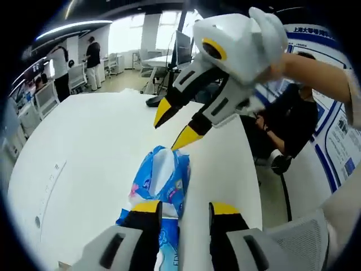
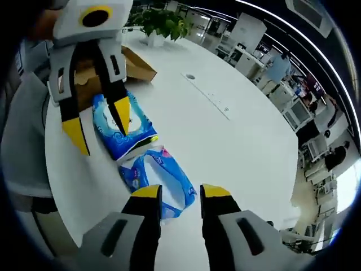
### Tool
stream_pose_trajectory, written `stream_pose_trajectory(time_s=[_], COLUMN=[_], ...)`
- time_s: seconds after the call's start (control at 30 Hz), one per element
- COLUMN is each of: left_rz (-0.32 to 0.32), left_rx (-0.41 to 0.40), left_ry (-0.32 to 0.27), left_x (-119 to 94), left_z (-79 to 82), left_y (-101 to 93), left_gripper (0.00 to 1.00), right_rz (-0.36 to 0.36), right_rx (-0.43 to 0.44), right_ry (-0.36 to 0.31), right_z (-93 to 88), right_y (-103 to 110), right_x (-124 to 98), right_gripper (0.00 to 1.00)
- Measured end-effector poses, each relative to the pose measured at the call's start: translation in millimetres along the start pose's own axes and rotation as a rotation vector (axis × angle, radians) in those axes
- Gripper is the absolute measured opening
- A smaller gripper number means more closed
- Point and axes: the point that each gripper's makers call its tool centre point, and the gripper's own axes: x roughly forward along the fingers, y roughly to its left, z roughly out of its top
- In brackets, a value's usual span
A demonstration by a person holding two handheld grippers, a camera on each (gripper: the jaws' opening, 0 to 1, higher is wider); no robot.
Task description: Operate the shoe box by opening the lid, removing the specified soft item, and placing it in the target area until the item is outside and the box remains undamaged.
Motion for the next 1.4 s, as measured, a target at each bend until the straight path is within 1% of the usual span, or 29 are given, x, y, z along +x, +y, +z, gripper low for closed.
stream_pose_trajectory(time_s=[0.17, 0.33, 0.47, 0.57, 0.67, 0.7, 0.77, 0.83, 0.97, 1.0, 1.07, 1.17, 1.23, 1.33, 1.4], left_rz=[0.028, 0.054, 0.066, 0.084, 0.094, 0.097, 0.111, 0.127, 0.162, 0.165, 0.189, 0.218, 0.231, 0.251, 0.272], left_rx=[-0.014, -0.031, -0.044, -0.048, -0.072, -0.074, -0.084, -0.104, -0.137, -0.140, -0.151, -0.154, -0.156, -0.163, -0.170], left_ry=[-0.032, -0.061, -0.066, -0.076, -0.111, -0.115, -0.129, -0.143, -0.180, -0.182, -0.186, -0.194, -0.203, -0.207, -0.205], left_x=[-21.6, -42.8, -55.5, -66.2, -79.0, -82.5, -91.8, -101.8, -123.3, -125.3, -137.2, -150.3, -158.8, -169.0, -175.5], left_z=[-4.1, -10.5, -16.7, -20.8, -22.6, -24.2, -28.4, -32.9, -41.7, -43.0, -51.4, -60.0, -65.8, -74.6, -81.2], left_y=[-0.3, -2.9, -5.0, -5.9, -8.6, -9.2, -9.5, -7.7, 0.0, 0.7, 5.4, 9.6, 10.4, 10.3, 10.7], left_gripper=[0.43, 0.47, 0.50, 0.57, 0.59, 0.60, 0.62, 0.66, 0.70, 0.71, 0.73, 0.77, 0.79, 0.83, 0.87], right_rz=[0.007, 0.016, 0.026, 0.029, 0.034, 0.032, 0.034, 0.049, 0.069, 0.073, 0.083, 0.091, 0.102, 0.110, 0.108], right_rx=[0.012, 0.032, 0.054, 0.059, 0.071, 0.071, 0.076, 0.084, 0.102, 0.100, 0.086, 0.078, 0.076, 0.053, 0.037], right_ry=[-0.004, -0.008, -0.017, -0.030, -0.044, -0.047, -0.056, -0.074, -0.107, -0.112, -0.123, -0.142, -0.152, -0.168, -0.179], right_z=[3.4, 6.7, 10.2, 12.6, 15.9, 16.9, 20.1, 25.7, 38.6, 41.3, 47.5, 57.4, 64.4, 74.6, 81.6], right_y=[10.8, 20.3, 29.3, 35.2, 39.8, 41.0, 44.2, 49.0, 57.6, 59.6, 64.4, 68.9, 72.8, 78.0, 79.8], right_x=[-8.8, -15.7, -23.2, -30.1, -36.5, -38.3, -42.4, -46.7, -53.5, -54.9, -57.9, -61.1, -62.8, -64.2, -63.6], right_gripper=[0.33, 0.42, 0.52, 0.58, 0.62, 0.66, 0.68, 0.67, 0.73, 0.73, 0.73, 0.78, 0.81, 0.81, 0.82])
